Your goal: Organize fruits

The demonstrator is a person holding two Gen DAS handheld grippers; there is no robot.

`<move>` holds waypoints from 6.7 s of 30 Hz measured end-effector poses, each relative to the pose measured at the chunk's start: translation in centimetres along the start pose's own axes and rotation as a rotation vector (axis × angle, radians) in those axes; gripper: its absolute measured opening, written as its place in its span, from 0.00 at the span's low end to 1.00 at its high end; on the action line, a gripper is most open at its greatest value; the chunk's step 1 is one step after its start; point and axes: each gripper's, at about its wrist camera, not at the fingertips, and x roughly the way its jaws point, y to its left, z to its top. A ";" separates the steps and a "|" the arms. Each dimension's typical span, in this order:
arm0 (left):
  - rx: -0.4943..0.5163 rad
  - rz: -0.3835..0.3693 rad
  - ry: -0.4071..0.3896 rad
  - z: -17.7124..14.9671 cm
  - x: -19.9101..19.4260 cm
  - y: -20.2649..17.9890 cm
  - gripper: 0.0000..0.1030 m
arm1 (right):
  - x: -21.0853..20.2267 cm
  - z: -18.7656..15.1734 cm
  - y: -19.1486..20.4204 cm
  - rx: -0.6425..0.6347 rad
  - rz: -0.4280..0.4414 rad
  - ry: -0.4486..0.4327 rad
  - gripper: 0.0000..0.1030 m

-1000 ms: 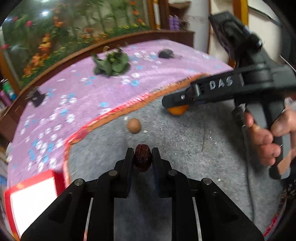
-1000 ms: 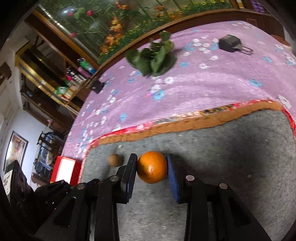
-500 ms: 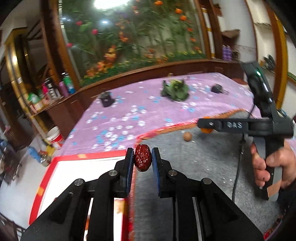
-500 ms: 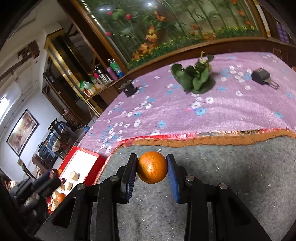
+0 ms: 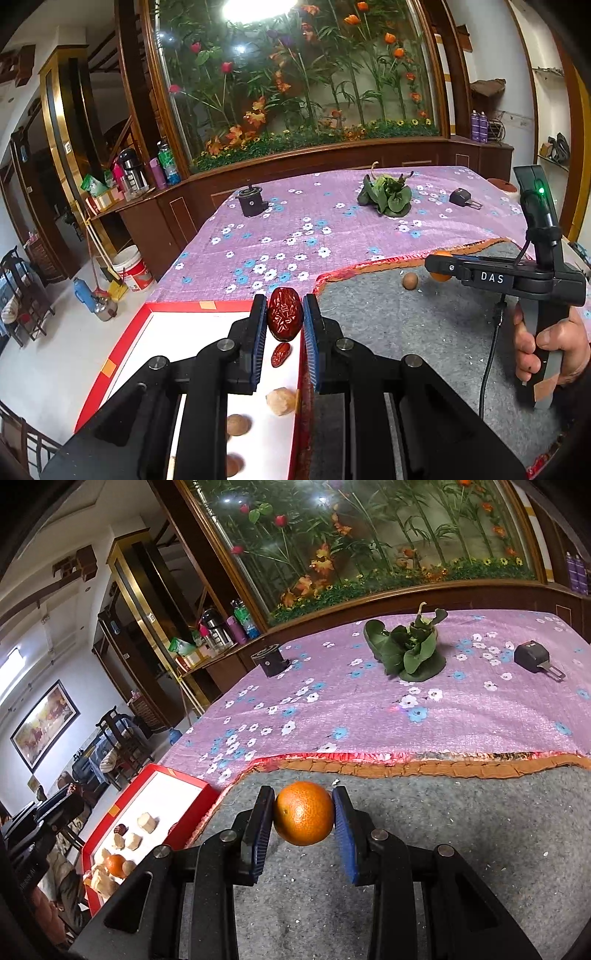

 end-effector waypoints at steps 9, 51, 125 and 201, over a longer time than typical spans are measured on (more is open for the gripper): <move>-0.028 -0.007 0.030 -1.2 0.7 1.3 0.16 | -0.2 -0.5 1.6 -0.001 0.025 -0.009 0.32; -0.178 0.171 0.249 -9.1 4.1 11.5 0.47 | 7.7 -7.5 19.8 -0.333 0.283 0.288 0.40; -0.315 0.465 0.194 -13.8 -1.9 22.0 0.77 | 5.1 -1.8 8.5 -0.055 0.128 0.098 0.21; -0.335 0.464 0.198 -15.0 -1.9 23.5 0.77 | 4.9 -2.9 15.5 -0.162 0.263 0.118 0.20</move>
